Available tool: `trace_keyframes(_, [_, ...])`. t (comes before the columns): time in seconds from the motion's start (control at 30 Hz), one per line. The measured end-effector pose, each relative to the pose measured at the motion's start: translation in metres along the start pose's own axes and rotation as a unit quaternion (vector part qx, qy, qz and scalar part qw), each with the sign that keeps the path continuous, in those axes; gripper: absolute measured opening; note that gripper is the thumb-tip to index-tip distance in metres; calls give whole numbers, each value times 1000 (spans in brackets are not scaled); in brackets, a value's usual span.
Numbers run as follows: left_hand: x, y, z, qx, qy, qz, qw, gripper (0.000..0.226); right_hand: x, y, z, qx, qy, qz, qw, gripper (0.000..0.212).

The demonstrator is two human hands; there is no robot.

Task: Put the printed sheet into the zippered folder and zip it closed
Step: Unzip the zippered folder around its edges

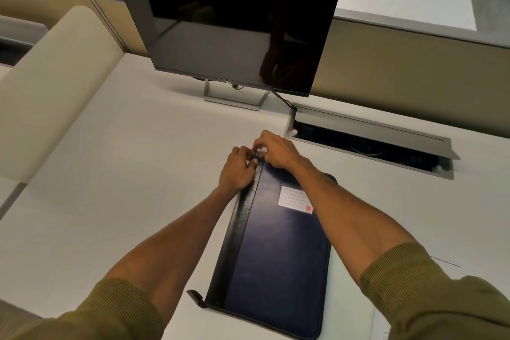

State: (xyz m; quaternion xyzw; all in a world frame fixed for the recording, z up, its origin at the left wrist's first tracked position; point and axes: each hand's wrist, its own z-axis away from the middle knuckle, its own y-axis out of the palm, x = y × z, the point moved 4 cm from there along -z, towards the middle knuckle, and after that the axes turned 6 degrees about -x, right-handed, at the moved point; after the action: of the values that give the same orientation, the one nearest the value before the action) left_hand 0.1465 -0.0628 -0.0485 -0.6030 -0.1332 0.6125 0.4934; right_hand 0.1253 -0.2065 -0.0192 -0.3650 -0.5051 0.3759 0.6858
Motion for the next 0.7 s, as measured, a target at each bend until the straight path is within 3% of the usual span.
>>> trace_keyframes(0.13, [1,1,-4,-2,14,-2,1000,23,-8,0,-6,9,-11,3,1000,13])
trace_keyframes(0.47, [-3,0,-8,-4,2,-7,1000,21,-12,-6,3,34,-85,78,993,13])
trace_keyframes(0.7, [-16,5,-4,-2,28,-46,999,18,-31,-12,27,29,-82,71,994,12])
